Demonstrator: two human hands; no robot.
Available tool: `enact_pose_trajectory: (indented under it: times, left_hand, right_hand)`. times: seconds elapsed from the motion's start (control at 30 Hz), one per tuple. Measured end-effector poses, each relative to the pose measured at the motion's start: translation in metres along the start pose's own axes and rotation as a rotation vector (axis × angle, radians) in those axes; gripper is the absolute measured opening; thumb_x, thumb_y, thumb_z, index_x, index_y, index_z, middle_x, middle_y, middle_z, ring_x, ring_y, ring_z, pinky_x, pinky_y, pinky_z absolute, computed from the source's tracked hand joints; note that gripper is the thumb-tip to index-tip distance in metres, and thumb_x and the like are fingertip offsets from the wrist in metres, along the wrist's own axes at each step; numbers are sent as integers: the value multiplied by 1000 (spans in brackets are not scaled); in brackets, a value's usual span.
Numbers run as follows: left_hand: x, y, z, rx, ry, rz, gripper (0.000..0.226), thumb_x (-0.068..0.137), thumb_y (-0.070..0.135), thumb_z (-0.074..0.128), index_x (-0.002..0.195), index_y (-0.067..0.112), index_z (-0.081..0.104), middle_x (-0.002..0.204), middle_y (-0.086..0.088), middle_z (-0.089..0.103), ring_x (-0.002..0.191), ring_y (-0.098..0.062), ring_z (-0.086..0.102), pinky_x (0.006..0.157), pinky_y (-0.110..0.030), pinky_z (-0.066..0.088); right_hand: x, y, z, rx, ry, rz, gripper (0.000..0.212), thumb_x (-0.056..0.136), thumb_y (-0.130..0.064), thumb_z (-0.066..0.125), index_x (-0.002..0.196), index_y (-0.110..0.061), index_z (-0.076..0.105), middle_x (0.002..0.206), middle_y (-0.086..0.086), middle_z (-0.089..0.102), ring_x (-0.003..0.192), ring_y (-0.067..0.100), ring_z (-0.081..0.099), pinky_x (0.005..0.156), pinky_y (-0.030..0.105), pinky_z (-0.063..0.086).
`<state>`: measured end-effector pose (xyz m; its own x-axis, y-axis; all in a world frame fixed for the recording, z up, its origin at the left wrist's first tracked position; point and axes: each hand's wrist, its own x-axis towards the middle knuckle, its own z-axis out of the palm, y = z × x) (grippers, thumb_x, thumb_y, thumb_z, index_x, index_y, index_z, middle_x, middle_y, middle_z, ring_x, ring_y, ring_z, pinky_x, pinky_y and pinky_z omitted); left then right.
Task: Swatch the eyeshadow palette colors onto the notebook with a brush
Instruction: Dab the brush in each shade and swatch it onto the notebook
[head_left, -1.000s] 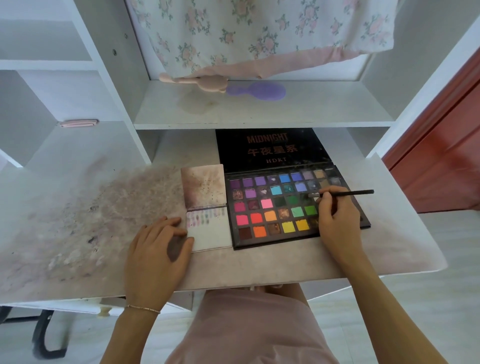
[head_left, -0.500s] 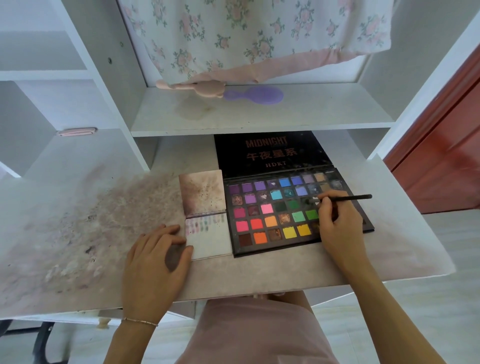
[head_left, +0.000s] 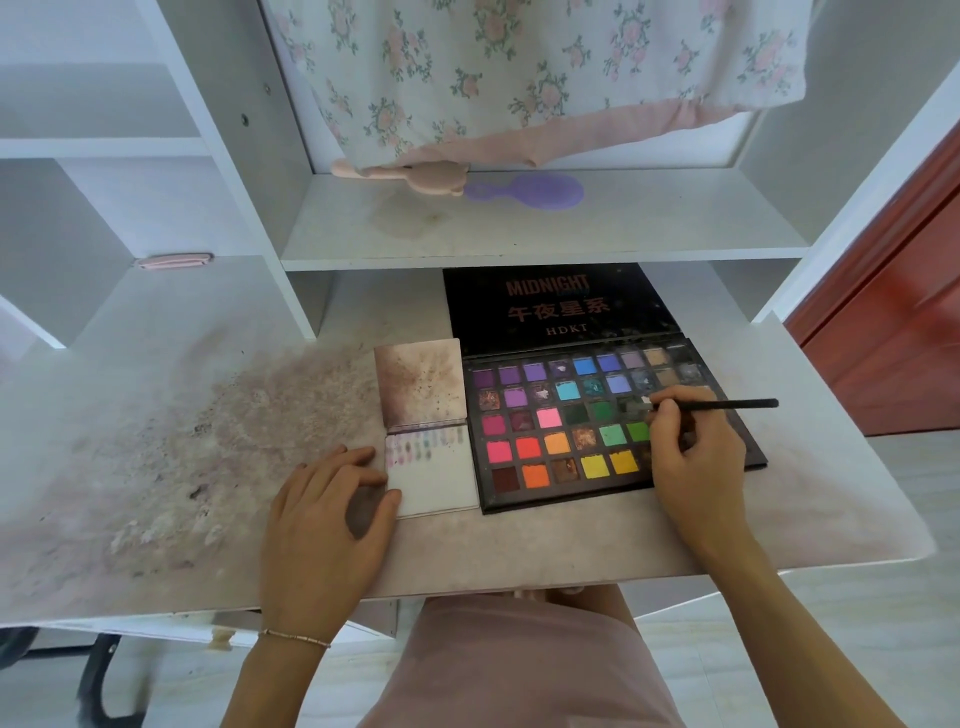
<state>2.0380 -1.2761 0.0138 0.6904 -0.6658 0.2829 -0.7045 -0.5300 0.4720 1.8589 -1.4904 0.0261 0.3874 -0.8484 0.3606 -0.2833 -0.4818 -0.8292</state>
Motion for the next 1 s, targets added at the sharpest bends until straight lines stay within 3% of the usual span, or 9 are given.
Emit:
enact_pose_trajectory:
  times: [0.1,0.27,0.47,0.6,0.77,0.9,1.0]
  left_hand:
    - [0,0,0,3,0,5,20,72,29,62,82,13,68,104,-4,68,104,-30,61,90,-54,46]
    - [0,-2,-1,8,-7,8,26,77,37,56,82,15,68,105,-2,68,105,-27,61,92,-52,46]
    - [0,-2,0,-1,-13,2,19,73,31,62,81,16,68,105,-1,68,106,-25,61,94,-50,44]
    - [0,-3,-1,-2,-6,16,31,78,42,50,82,17,68,105,0,68,105,-24,61,94,-50,45]
    - [-1,-5,2,-14,7,17,18,75,33,61,81,17,67,106,1,68,109,-23,60,100,-46,39]
    - [-1,-5,1,-13,6,19,31,79,42,48,82,18,67,107,2,68,109,-22,59,100,-44,38]
    - [-1,-5,2,-17,12,23,27,78,40,53,82,17,67,107,1,68,109,-22,59,100,-45,39]
  right_hand:
    - [-11,-19,14,105,-68,-44,34,91,-2,46,82,-34,46,74,-12,57,71,-1,60,51,14,47]
    - [-27,-49,54,258,-200,-69,19,86,-15,47,80,-34,49,65,-6,57,61,14,57,51,23,47]
    - [-30,-58,83,158,-335,-106,24,87,-9,56,82,-31,51,71,2,64,68,10,59,56,13,46]
    - [-33,-54,86,131,-355,-101,16,86,-9,58,84,-24,54,75,-2,63,73,7,58,60,6,42]
    - [-33,-53,86,108,-369,-113,19,85,-9,59,85,-27,52,78,-3,63,74,5,60,65,8,45]
    - [-33,-54,86,102,-396,-85,22,86,-10,58,83,-30,51,79,-2,63,74,5,59,65,10,46]
    - [-33,-53,86,84,-413,-77,21,85,-10,57,82,-29,51,79,-2,62,71,4,57,62,8,44]
